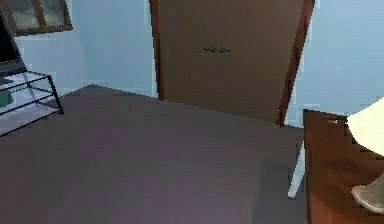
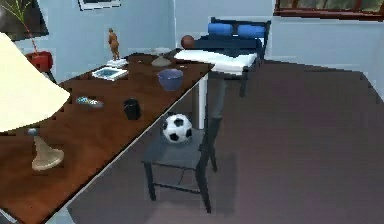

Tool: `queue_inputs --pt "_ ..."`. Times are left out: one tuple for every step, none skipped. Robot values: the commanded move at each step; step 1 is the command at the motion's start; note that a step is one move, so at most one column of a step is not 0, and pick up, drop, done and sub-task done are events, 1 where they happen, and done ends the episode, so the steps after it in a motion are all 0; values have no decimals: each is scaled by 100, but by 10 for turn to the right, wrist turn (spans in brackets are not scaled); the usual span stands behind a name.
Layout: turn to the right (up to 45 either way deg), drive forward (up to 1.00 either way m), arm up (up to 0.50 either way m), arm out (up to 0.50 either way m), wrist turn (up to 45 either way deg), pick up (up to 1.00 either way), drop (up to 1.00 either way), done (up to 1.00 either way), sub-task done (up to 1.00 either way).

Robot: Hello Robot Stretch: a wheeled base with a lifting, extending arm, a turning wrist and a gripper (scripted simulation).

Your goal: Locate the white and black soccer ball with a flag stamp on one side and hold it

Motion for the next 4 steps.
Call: queue_inputs --pt "450 0 0 0 0 0 0 0 0" --pt "450 0 0 0 0 0 0 0 0" --pt "270 0 0 0 0 0 0 0 0" --pt "0 75 0 0 0 0 0 0 0"
